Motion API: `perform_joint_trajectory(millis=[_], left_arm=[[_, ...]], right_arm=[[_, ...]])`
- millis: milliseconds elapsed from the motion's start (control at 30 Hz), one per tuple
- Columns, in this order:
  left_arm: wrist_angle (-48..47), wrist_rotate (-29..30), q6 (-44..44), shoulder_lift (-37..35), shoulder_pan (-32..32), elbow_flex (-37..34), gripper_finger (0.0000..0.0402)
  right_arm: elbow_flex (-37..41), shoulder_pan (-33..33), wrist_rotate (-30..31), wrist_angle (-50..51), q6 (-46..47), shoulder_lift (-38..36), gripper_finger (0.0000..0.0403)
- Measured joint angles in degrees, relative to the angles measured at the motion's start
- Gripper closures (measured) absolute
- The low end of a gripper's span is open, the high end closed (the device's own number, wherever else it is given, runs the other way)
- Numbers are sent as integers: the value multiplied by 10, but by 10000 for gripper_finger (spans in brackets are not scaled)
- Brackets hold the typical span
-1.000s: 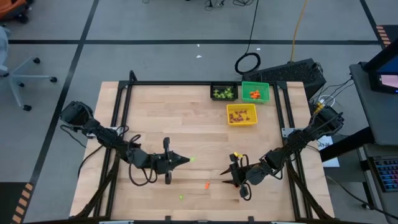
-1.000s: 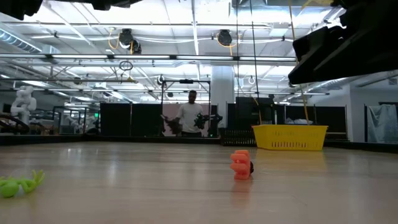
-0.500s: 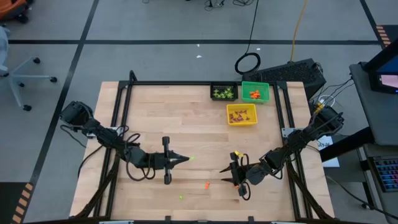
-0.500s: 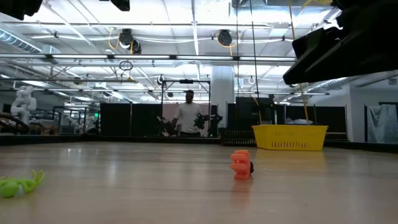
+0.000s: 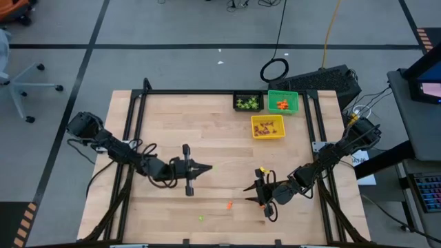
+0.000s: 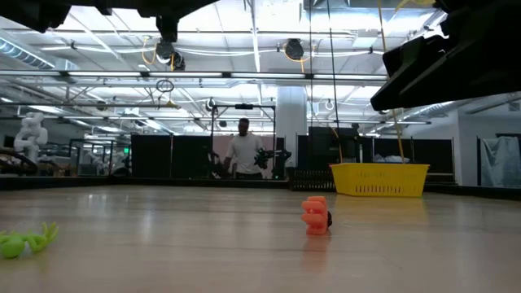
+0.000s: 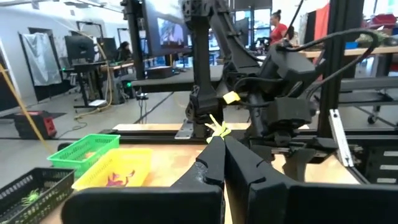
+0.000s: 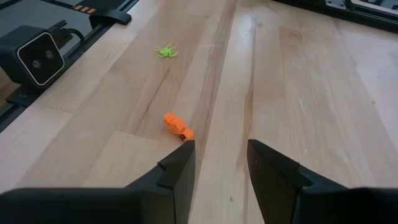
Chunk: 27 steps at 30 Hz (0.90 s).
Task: Sort Halloween decoration
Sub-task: Put the green spider toy into the black basket
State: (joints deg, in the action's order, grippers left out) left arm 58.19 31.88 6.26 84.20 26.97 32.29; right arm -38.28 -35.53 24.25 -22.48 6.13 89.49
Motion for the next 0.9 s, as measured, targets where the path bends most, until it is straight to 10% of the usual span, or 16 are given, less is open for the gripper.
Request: perform_joint_trajectory(millis=[433,900], left_arm=[[-1,0,0,0,-15,1,402],[-221,-82,-30,0,-217,147,402]], right_arm=[[0,0,0,0,1,0,271],[0,-3,-3,27,6,0,271]])
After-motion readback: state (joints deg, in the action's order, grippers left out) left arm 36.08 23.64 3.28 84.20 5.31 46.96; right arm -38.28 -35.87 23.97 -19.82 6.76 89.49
